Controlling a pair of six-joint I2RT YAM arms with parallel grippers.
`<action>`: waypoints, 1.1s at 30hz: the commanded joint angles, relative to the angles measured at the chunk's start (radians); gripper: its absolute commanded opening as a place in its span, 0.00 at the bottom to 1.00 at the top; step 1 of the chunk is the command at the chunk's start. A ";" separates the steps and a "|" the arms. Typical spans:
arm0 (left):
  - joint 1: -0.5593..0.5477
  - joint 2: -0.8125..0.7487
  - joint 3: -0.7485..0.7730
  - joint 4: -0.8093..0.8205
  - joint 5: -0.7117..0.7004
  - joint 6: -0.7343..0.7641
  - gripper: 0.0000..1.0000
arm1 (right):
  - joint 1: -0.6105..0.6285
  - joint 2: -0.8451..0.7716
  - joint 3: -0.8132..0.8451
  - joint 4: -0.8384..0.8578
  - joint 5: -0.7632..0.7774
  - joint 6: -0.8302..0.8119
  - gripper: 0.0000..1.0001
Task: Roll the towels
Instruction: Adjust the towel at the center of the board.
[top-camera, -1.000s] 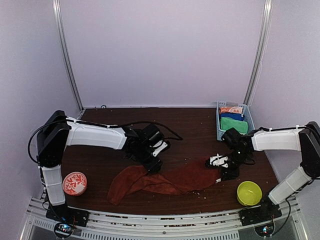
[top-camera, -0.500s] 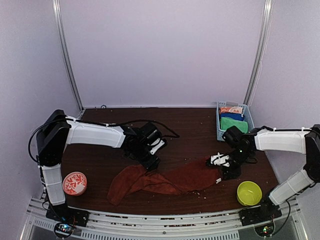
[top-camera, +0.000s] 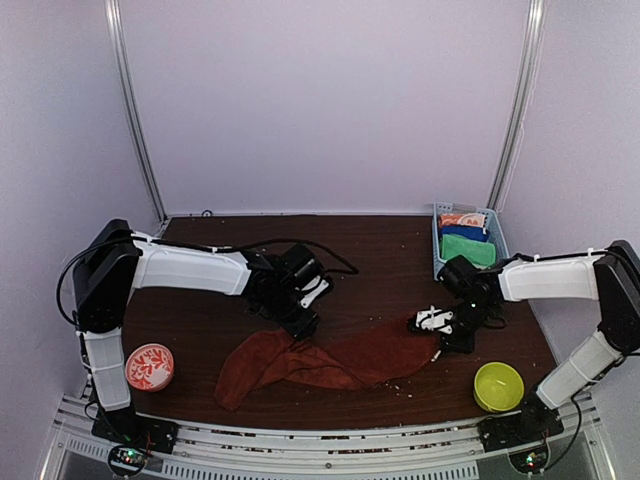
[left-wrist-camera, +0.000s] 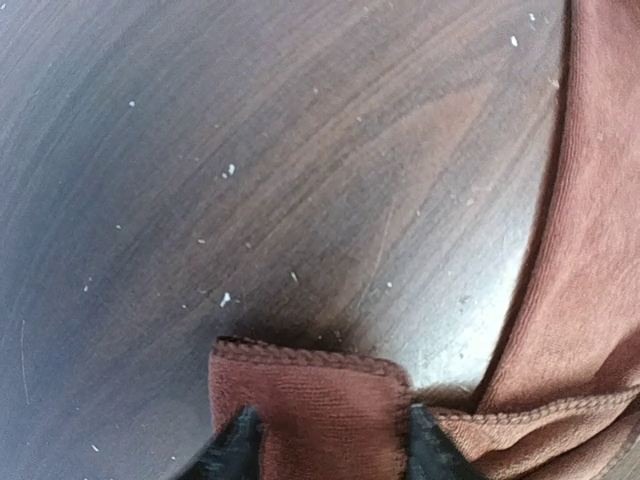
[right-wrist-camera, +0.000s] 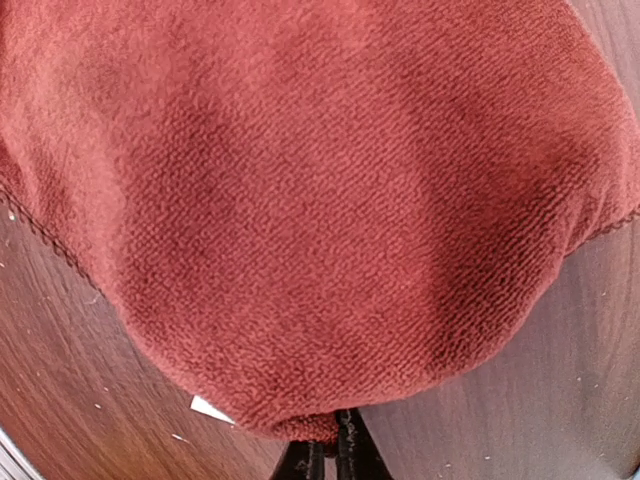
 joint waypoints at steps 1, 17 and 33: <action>0.009 0.010 0.063 0.024 -0.015 0.003 0.38 | 0.005 -0.037 0.063 -0.016 0.016 0.058 0.03; 0.195 -0.286 0.075 -0.012 -0.155 0.043 0.00 | -0.163 -0.034 0.514 -0.155 -0.107 0.243 0.00; 0.317 -0.703 0.096 -0.006 -0.289 0.122 0.00 | -0.313 0.033 1.017 -0.233 -0.212 0.393 0.00</action>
